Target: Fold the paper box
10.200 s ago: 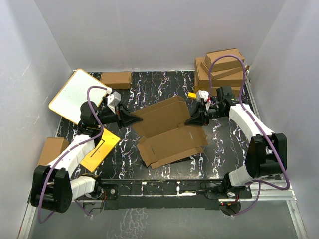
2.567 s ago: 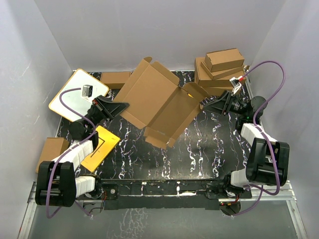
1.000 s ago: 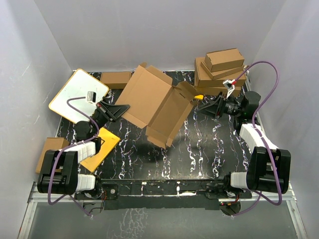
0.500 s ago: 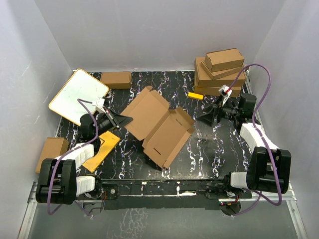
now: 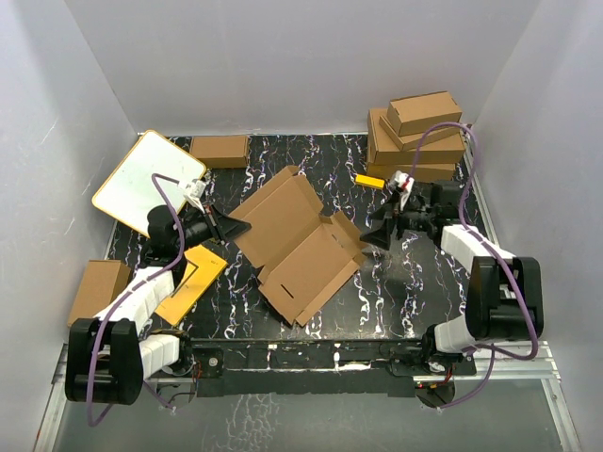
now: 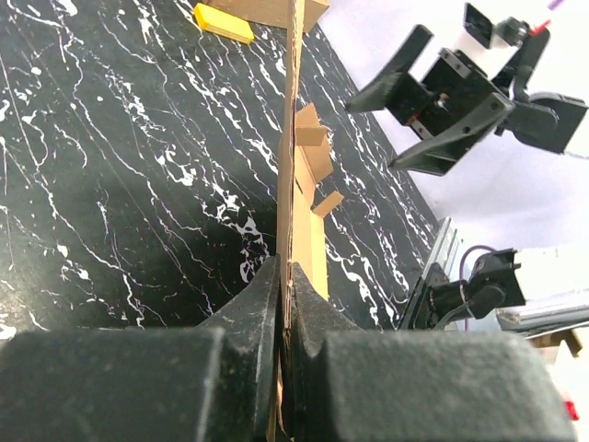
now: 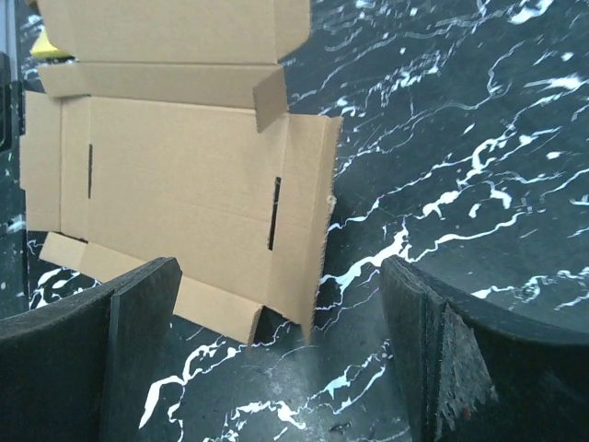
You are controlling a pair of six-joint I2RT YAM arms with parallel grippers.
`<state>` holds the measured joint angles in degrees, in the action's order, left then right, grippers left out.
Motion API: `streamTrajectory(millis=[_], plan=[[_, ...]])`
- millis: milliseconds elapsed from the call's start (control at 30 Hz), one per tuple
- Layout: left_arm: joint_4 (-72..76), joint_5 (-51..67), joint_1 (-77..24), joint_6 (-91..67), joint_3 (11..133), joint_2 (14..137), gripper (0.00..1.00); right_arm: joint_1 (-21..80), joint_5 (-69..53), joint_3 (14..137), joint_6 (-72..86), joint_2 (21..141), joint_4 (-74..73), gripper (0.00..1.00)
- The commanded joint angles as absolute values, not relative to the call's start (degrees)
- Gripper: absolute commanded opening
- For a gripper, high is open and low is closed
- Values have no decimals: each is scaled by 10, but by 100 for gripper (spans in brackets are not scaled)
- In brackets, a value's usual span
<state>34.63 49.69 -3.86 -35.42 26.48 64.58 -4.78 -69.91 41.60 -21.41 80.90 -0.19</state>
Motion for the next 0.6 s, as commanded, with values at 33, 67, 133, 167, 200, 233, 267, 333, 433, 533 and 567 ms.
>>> streamTrajectory(millis=[33, 67, 133, 167, 200, 233, 267, 333, 433, 533, 567], plan=[[345, 544, -39, -306, 292, 623, 0, 8, -613, 477, -247, 853, -14, 98], [349, 547, -40, -306, 292, 621, 0, 18, -597, 485, -242, 859, -14, 97], [353, 551, -43, -307, 293, 619, 0, 26, -577, 495, -231, 869, -7, 95], [355, 554, -44, -307, 293, 619, 0, 29, -571, 498, -226, 874, -5, 94], [356, 556, -46, -308, 293, 617, 0, 31, -569, 500, -224, 880, -7, 93], [356, 556, -47, -307, 293, 617, 0, 33, -570, 502, -226, 885, -12, 91], [356, 555, -48, -307, 293, 616, 0, 34, -574, 502, -227, 890, -16, 88], [357, 555, -49, -307, 294, 616, 0, 39, -579, 502, -228, 896, -21, 82], [357, 555, -52, -307, 295, 617, 0, 46, -574, 513, -229, 902, -33, 65], [350, 554, -53, -301, 299, 615, 0, 46, -581, 519, -235, 908, -50, 45], [346, 554, -53, -298, 302, 614, 0, 47, -583, 521, -237, 908, -53, 38]])
